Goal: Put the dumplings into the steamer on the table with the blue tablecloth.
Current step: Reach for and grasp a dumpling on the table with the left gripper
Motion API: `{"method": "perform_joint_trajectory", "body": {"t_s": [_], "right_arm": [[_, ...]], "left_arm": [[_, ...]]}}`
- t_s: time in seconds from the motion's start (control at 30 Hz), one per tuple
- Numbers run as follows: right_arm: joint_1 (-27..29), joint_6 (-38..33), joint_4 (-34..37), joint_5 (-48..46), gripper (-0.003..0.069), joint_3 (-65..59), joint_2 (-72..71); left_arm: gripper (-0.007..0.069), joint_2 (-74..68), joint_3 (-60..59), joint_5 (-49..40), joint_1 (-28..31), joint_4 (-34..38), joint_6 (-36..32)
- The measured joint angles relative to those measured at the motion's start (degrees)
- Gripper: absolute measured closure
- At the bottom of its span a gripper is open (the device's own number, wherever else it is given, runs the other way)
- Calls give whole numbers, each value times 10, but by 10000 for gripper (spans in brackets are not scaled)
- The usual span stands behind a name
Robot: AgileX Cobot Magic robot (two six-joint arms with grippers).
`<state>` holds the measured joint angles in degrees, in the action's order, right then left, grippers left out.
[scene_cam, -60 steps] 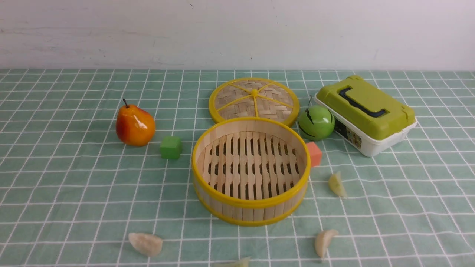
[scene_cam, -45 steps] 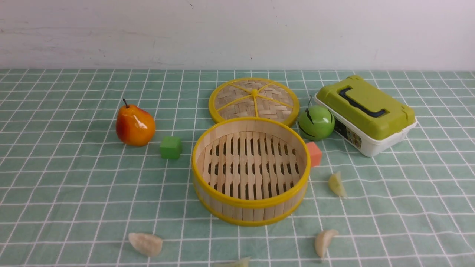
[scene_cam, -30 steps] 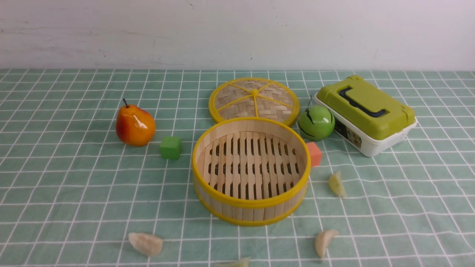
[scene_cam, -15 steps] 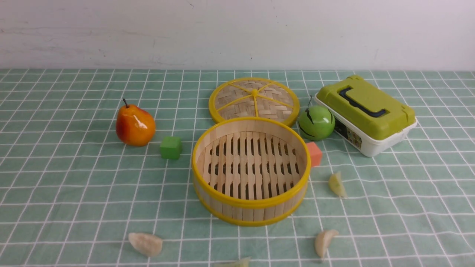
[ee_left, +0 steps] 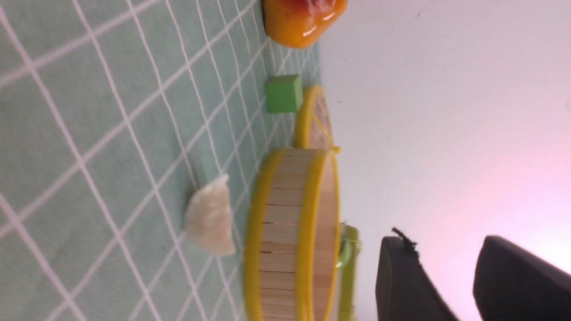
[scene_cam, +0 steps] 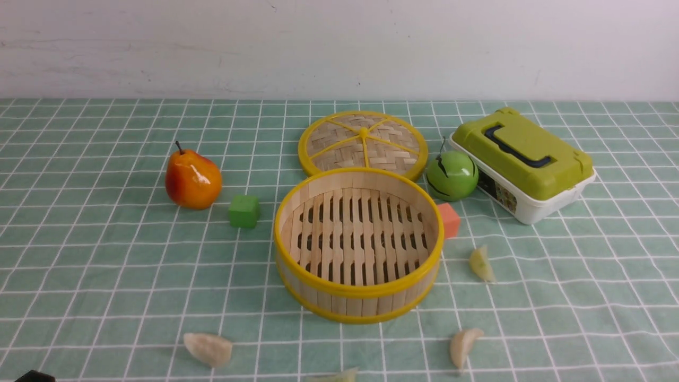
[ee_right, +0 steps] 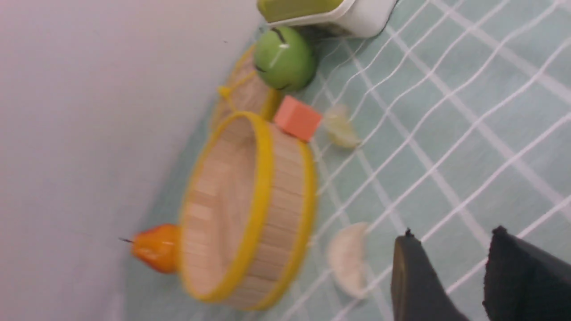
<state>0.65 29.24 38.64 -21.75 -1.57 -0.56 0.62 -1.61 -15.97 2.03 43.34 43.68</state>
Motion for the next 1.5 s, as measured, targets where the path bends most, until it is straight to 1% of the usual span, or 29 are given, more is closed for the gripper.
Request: {"method": "perform_joint_trajectory", "body": {"t_s": [0.07, 0.17, 0.23, 0.3, 0.33, 0.37, 0.43, 0.47, 0.5, 0.6, 0.63, 0.67, 0.73, 0.77, 0.8, 0.83, 0.87, 0.93, 0.97, 1.0, 1.03, 1.07, 1.13, 1.23, 1.33, 1.37, 1.4, 1.47, 1.5], "right_arm": [[0, 19, 48, 11, 419, 0, 0], [0, 24, 64, 27, 419, 0, 0], [0, 28, 69, 50, 419, 0, 0], [0, 26, 73, 64, 419, 0, 0], [0, 25, 73, 65, 419, 0, 0], [0, 14, 74, 67, 420, 1, 0], [0, -37, 74, 67, 440, 16, 0], [0, -64, 74, 67, 454, 26, 0], [0, -127, 73, 70, 490, 50, 6], [0, -248, 71, 75, 599, 118, 58], [0, -268, 71, 74, 608, 124, 70], [0, -341, 64, 66, 657, 168, 119], [0, -433, 52, 38, 677, 238, 192], [0, -489, 43, 5, 678, 275, 243], [0, -521, 34, -23, 678, 312, 278], [0, -561, 23, -81, 678, 355, 339], [0, -575, 19, -108, 678, 375, 356], [-4, -603, 11, -193, 678, 438, 444], [-6, -604, 10, -207, 678, 443, 458], [-15, -609, 8, -242, 678, 474, 499], [-22, -611, 6, -257, 678, 482, 517], [-42, -615, 3, -288, 678, 510, 558], [-63, -616, -1, -310, 678, 536, 589], [-104, -620, -10, -327, 676, 557, 624], [-130, -622, -23, -330, 674, 560, 632], [-131, -622, -23, -330, 674, 560, 632], [-139, -623, -31, -332, 674, 560, 632], [-144, -624, -36, -332, 674, 560, 632], [-144, -624, -37, -332, 673, 560, 632]], "left_arm": [[387, 0, 0, 8, 0, 33, 6], [387, 0, 0, 11, 0, 65, 8], [387, 0, 4, 6, 0, 87, -22], [387, 0, 32, -12, 0, 93, -91], [387, 0, 36, -14, 0, 93, -107], [388, 0, 57, -23, 0, 93, -148], [406, -4, 117, -54, 0, 87, -240], [426, -17, 139, -68, 0, 78, -270], [462, -44, 178, -94, 0, 58, -317], [578, -144, 263, -174, 0, -14, -380], [587, -161, 269, -174, 0, -25, -383], [636, -219, 315, -222, 0, -67, -402], [638, -294, 381, -282, 0, -118, -412], [638, -333, 412, -324, 0, -146, -415], [638, -370, 440, -357, 0, -173, -417], [638, -418, 469, -392, 0, -208, -417], [638, -436, 480, -401, -1, -222, -417], [638, -489, 512, -434, -20, -271, -401], [638, -498, 514, -435, -22, -280, -398], [638, -525, 524, -438, -45, -307, -383], [637, -538, 527, -439, -53, -320, -373], [624, -571, 530, -440, -86, -352, -357], [579, -604, 532, -442, -123, -377, -333], [432, -672, 532, -437, -180, -397, -284], [265, -736, 532, -397, -218, -395, -235], [253, -740, 532, -397, -218, -394, -231], [155, -774, 532, -359, -231, -389, -195], [62, -814, 532, -316, -237, -385, -154], [33, -830, 532, -300, -239, -385, -138]]}}
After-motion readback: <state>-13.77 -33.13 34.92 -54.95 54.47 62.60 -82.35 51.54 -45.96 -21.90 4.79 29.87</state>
